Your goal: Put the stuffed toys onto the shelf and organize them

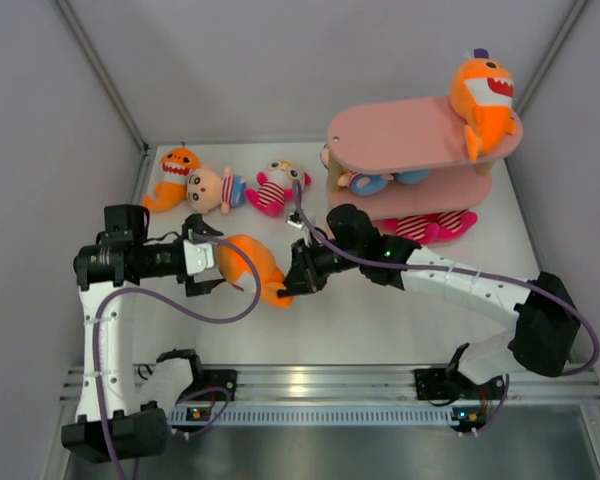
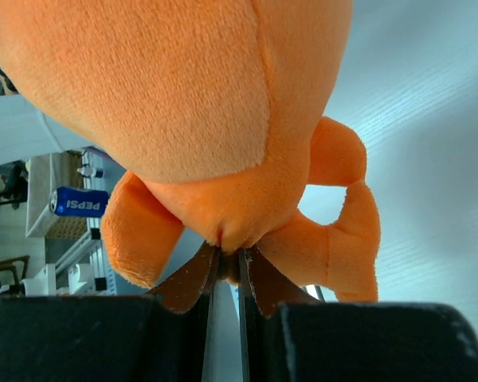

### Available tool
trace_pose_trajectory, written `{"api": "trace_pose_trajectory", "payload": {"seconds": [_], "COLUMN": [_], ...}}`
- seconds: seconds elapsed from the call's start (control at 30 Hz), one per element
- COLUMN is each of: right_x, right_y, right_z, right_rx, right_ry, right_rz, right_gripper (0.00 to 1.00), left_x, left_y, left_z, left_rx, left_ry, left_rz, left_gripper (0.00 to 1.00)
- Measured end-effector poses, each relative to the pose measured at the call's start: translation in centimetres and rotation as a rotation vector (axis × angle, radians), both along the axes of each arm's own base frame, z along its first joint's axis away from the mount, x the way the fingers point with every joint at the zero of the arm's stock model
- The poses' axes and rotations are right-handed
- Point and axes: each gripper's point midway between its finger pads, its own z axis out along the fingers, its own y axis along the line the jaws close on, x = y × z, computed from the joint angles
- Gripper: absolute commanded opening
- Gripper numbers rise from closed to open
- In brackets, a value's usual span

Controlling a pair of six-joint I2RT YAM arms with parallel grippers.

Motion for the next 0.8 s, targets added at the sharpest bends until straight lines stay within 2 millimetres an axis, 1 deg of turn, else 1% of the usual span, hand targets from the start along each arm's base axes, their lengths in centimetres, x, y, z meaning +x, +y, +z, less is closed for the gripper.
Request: {"api": "trace_pose_trajectory", "payload": {"seconds": [0.03,0.07,0.13,0.17,0.2,0.23,0.27,0.37,0.4,0.43,0.47,0.5,0.53,0.6,0.63,0.67,0.73,0.8], "right_x": [0.0,0.0,0.1,0.1,0.2,0.3,0.3,0.3,0.2,0.2,0.3,0.6,1.0,2.0,2.6,3.0,3.4,3.4], "right_y": [0.1,0.1,0.4,0.6,0.8,1.0,1.2,1.4,1.4,1.4,1.3,1.1,0.8,-0.1,-0.9,-1.5,-3.2,-4.8], "right_z": [-0.2,-0.3,-0.2,0.0,0.1,0.3,0.4,0.4,0.3,0.2,0.1,-0.2,-0.3,-0.4,0.1,0.8,3.4,5.7], "right_rx": [-0.004,-0.006,-0.004,0.003,0.009,0.013,0.019,0.024,0.022,0.018,0.007,-0.01,-0.031,-0.067,-0.081,-0.081,-0.046,0.004], "right_ry": [0.008,0.013,0.018,0.019,0.018,0.018,0.019,0.026,0.029,0.029,0.019,0.004,-0.026,-0.108,-0.177,-0.231,-0.369,-0.475], "right_rz": [0.001,0.003,0.006,0.009,0.013,0.015,0.018,0.03,0.033,0.033,0.031,0.022,0.001,-0.039,-0.073,-0.093,-0.136,-0.174], "right_gripper": [0.0,0.0,0.0,0.0,0.0,0.0,0.0,0.0,0.06,0.27,0.36,0.41,0.51,0.55,0.6,0.62,0.7,0.74], "left_x": [0.2,0.4,0.6,0.7,0.7,0.6,0.5,0.4,0.3,0.3,0.4,0.4,0.6,1.1,1.2,1.3,1.3,1.4], "left_y": [-0.1,-0.1,-0.2,-0.3,-0.4,-0.5,-0.6,-0.8,-0.8,-0.8,-0.8,-0.7,-0.5,-0.2,0.0,0.1,0.2,0.3], "left_z": [-0.1,-0.3,-0.5,-0.5,-0.5,-0.4,-0.4,-0.8,-0.9,-1.1,-1.3,-1.6,-1.9,-2.7,-3.0,-3.3,-3.6,-3.5], "left_rx": [-0.009,-0.017,-0.028,-0.034,-0.042,-0.053,-0.061,-0.086,-0.091,-0.098,-0.106,-0.113,-0.117,-0.127,-0.135,-0.142,-0.157,-0.174], "left_ry": [0.012,0.027,0.042,0.048,0.05,0.059,0.064,0.093,0.109,0.135,0.171,0.209,0.259,0.378,0.437,0.49,0.593,0.657], "left_rz": [-0.004,-0.008,-0.012,-0.015,-0.017,-0.017,-0.018,-0.018,-0.012,-0.001,0.015,0.033,0.061,0.126,0.157,0.187,0.251,0.299], "left_gripper": [0.94,0.78,0.62,0.51,0.27,0.1,0.0,0.0,0.0,0.0,0.0,0.0,0.0,0.0,0.0,0.0,0.0,0.0]}}
